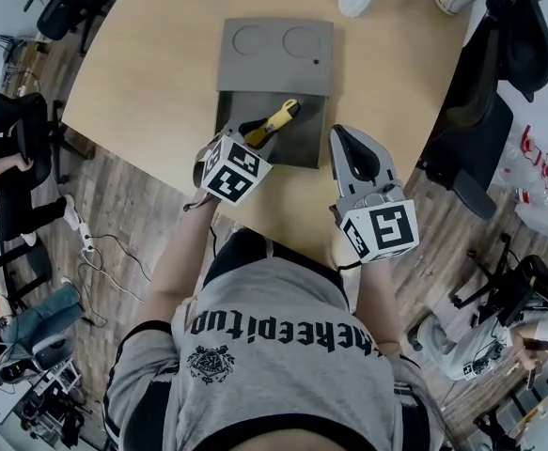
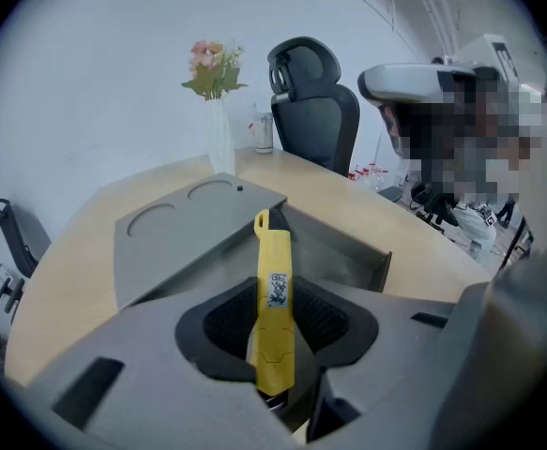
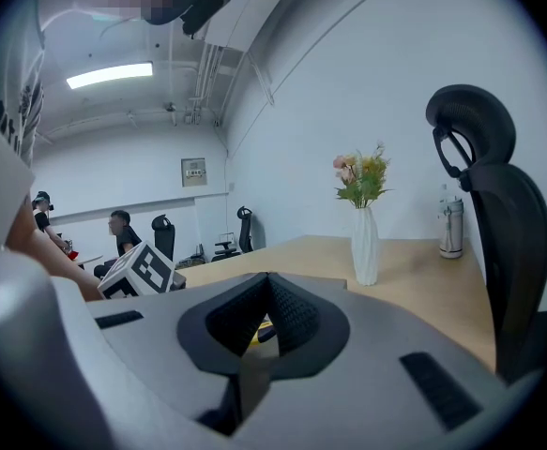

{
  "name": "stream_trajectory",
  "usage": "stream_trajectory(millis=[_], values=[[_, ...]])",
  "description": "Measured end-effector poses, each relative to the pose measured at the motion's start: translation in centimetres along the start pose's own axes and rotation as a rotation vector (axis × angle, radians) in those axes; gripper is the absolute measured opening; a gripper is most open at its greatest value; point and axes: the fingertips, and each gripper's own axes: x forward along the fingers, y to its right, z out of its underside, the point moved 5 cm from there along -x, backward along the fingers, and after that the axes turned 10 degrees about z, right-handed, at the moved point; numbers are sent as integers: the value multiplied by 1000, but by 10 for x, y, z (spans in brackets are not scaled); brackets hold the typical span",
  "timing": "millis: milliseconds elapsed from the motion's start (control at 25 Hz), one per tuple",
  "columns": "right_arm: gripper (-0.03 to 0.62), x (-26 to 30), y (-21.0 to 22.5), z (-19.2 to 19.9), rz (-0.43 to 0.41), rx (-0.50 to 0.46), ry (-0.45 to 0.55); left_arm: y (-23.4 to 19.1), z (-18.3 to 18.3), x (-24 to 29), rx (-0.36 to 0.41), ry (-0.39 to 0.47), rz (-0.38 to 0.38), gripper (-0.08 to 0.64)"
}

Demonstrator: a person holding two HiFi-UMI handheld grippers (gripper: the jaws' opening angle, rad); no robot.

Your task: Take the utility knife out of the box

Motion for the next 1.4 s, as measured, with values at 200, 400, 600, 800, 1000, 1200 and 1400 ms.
stream_trajectory(millis=[200, 400, 600, 800, 1000, 1200, 1400], values=[[6, -3, -5, -2, 18, 6, 11, 1, -17, -25, 6, 122, -35, 127], [6, -8, -12, -6, 37, 0, 24, 6, -32, -53, 20, 228, -46, 127], [6, -15, -21, -10, 66, -1, 39, 11, -39, -83, 26, 317, -57, 127], [6, -24, -37, -13, 93, -10, 52, 17, -38, -112, 27, 401, -61, 127], [6, -34, -53, -18, 103, -37, 69, 24, -38, -141, 39, 490, -73, 127], [6, -47, -66, -23, 132, -49, 93, 31, -36, -171, 35, 591, -93, 127], [6, -60, -80, -26, 161, -53, 115, 39, -28, -198, 35, 667, -111, 127]])
